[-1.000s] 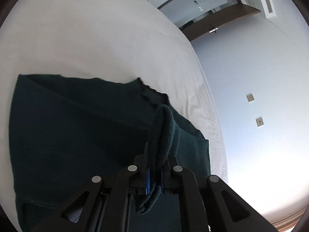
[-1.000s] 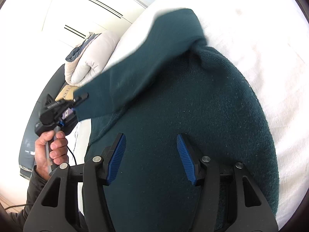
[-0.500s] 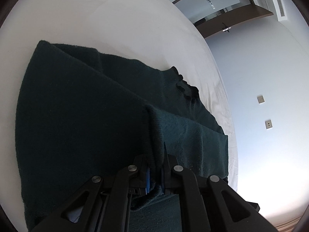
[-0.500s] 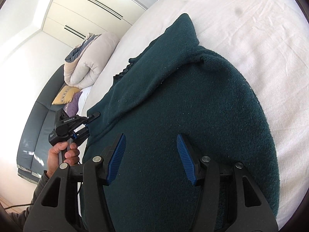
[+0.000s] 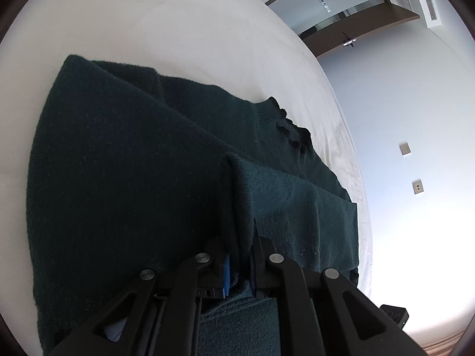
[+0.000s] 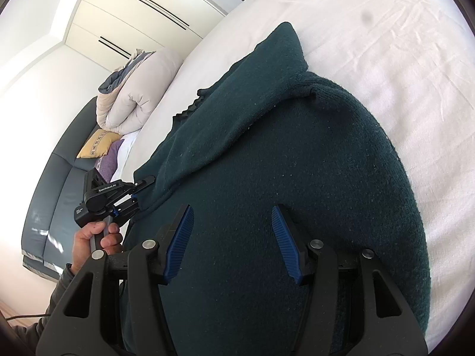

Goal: Fold small clothes

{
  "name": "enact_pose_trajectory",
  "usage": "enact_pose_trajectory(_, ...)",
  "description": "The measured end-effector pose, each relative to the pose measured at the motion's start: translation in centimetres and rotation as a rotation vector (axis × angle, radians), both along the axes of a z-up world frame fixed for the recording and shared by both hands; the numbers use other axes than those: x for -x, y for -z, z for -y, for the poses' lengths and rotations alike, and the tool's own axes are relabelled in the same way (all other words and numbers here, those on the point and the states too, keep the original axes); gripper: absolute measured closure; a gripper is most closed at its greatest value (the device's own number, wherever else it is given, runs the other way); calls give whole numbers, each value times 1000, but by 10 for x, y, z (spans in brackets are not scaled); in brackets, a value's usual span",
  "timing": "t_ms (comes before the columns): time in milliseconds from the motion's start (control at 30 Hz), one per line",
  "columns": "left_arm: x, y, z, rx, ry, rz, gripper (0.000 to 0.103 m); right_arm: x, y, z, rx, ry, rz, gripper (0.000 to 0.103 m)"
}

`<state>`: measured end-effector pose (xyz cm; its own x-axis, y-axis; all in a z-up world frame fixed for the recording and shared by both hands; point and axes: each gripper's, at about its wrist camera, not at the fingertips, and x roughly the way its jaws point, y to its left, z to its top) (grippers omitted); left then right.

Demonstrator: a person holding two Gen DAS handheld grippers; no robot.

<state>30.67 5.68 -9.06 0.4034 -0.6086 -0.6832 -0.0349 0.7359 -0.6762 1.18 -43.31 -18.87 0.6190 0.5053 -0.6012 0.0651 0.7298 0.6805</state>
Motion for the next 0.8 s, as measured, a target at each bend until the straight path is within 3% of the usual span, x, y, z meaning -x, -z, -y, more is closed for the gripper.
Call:
enact_pose_trajectory(167,-1,4,-4,4,-3,3,91,-6,-11,2,-11,10,-4,49)
enact_pose_trajectory(267,3,-7,-4,-59,-22,25,77,-20,-31,11,-33,9,57,49)
enact_pose_trajectory(333,6,-20,-4,-86,-38,56,38,-40,-44,21,-56,10,69,49)
enact_pose_trajectory(400,11,-35,-3,-180,-73,93,15,-60,-53,32,-98,4,84,49)
enact_pose_trajectory(433,14,-43,-3,-282,-113,108,11,-73,-56,37,-118,-4,85,49)
enact_pose_trajectory(500,22,-60,0,-437,-181,157,11,-97,-56,47,-157,-7,67,49)
enact_pose_trajectory(567,31,-75,10,-462,-178,257,11,-121,-47,59,-215,-6,31,49)
enact_pose_trajectory(667,26,-79,47,-512,-47,347,11,-148,-22,71,-281,14,-59,48)
enact_pose_trajectory(733,12,-61,71,-525,61,329,13,-159,-9,74,-281,25,-104,48)
enact_pose_trajectory(800,-2,-31,81,-529,118,233,20,-164,-1,76,-305,33,-118,48)
